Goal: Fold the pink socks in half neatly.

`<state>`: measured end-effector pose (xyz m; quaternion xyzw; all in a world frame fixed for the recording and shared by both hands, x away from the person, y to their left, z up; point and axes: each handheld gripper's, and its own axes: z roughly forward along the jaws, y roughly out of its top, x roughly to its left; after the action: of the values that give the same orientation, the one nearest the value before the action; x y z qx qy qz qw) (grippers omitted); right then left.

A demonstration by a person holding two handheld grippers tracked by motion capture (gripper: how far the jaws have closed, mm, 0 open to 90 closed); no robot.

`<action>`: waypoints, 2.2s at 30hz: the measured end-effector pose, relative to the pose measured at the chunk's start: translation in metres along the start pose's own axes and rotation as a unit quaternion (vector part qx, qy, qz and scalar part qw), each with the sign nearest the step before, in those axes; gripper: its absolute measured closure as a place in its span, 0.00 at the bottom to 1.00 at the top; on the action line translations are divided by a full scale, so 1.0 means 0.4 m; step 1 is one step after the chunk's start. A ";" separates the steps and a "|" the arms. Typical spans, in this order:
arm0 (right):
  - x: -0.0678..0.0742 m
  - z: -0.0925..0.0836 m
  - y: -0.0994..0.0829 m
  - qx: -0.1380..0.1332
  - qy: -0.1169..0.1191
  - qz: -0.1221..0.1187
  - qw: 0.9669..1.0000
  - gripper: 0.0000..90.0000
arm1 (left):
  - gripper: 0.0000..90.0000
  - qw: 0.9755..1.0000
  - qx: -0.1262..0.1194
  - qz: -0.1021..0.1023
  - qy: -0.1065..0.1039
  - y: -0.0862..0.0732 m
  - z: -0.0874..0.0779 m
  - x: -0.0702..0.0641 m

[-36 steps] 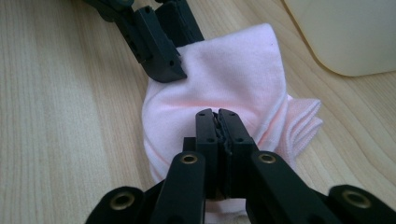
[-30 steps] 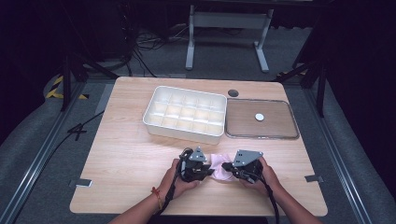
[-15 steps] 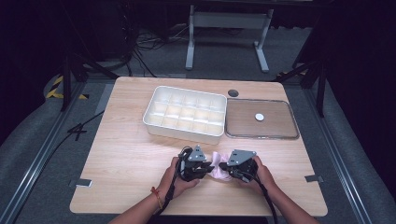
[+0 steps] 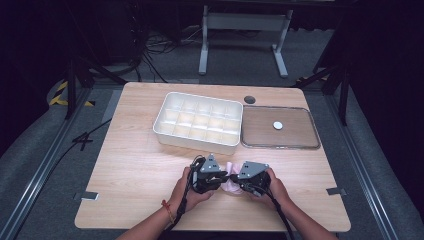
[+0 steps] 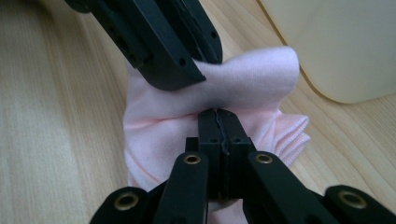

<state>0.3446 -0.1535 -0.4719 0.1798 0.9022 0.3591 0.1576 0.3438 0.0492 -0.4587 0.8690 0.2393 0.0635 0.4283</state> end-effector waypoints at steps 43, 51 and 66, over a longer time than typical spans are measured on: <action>-0.047 -0.028 -0.023 0.005 0.000 0.034 0.999 0.85 | 0.93 1.000 0.001 0.013 -0.015 0.019 0.028 -0.012; -0.070 -0.039 -0.042 0.005 0.015 0.057 0.998 0.87 | 0.94 1.000 -0.006 0.009 -0.024 0.020 0.033 -0.016; -0.061 -0.032 -0.045 -0.005 0.014 0.057 0.998 0.92 | 0.93 0.999 0.004 0.023 -0.023 0.013 0.059 -0.033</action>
<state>0.3572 -0.1840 -0.4722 0.2249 0.8909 0.3742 0.1251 0.3417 0.0235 -0.4682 0.8773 0.2096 0.0521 0.4286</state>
